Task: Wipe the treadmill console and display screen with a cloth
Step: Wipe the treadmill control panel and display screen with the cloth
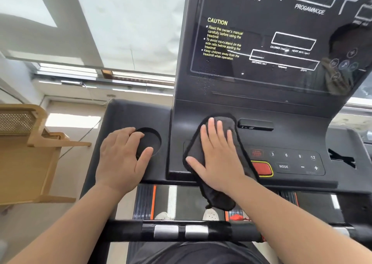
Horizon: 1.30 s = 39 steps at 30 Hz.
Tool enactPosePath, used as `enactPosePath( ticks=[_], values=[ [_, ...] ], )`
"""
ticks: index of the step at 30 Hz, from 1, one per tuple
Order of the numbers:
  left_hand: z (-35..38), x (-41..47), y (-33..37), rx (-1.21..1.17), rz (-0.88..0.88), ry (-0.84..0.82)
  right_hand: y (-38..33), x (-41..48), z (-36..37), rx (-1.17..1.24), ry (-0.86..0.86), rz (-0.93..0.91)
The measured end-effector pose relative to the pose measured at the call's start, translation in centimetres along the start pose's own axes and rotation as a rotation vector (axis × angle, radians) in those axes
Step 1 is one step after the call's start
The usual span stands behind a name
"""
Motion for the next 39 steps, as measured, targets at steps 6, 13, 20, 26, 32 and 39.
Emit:
enactPosePath(
  ticks=[6,13,20,26,32,39],
  values=[
    [0.0,0.1,0.0,-0.007,0.013,0.000,-5.5,0.9,-0.1,-0.099,-0.024,-0.523],
    [-0.1,0.1,0.1,-0.015,0.010,0.003,4.0,-2.9,1.5,-0.179,-0.059,-0.487],
    [0.2,0.3,0.0,0.014,0.015,-0.009,0.1,1.8,-0.6,0.016,0.001,-0.061],
    [0.3,0.3,0.1,0.032,0.031,-0.004,-6.6,-0.4,0.9,-0.080,0.024,-0.398],
    [0.1,0.3,0.2,0.031,0.038,0.006,3.3,-5.3,3.0,-0.188,0.027,-0.264],
    [0.2,0.2,0.2,0.066,0.025,-0.007,1.2,-3.3,1.6,-0.085,-0.034,-0.031]
  ],
)
Point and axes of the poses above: each hand's wrist, its own x-axis towards the middle knuckle, its own z-axis out of the palm, y = z × x, the point moved 4 cm from there along x, towards the middle knuckle, and after that the axes turned 1 degree about -x, right-handed, at the moved point
